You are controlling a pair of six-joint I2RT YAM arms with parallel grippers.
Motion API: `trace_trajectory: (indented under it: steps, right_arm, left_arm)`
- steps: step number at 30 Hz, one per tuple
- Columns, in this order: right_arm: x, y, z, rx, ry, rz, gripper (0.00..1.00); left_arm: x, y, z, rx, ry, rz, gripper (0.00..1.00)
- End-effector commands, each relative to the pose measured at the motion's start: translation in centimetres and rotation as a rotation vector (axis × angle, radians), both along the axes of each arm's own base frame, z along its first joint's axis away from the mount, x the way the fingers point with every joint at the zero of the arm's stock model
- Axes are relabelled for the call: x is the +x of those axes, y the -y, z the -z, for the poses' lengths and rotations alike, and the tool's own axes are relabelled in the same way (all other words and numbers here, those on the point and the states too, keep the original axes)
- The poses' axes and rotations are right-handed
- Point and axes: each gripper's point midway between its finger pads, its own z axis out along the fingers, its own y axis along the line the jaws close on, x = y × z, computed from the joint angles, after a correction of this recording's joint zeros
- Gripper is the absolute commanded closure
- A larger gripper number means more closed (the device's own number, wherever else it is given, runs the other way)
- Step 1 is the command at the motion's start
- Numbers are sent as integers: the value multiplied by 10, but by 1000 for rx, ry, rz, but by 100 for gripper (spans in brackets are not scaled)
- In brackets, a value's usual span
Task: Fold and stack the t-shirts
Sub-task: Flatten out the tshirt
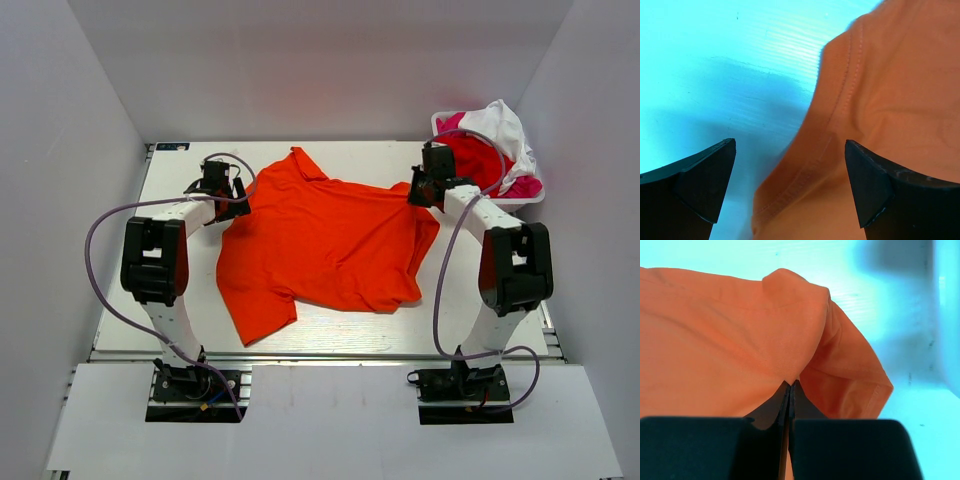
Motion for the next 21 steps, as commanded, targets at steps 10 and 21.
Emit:
trace_trajectory:
  steps: [10,21]
  right_arm:
    - [-23,28,25,-70,-122,65,100]
    - [35,9,11,-49,37,-30,100]
  left_arm:
    - [0,11,-28,-33,69,57,0]
    - [2,32,-4,-86,28,166,0]
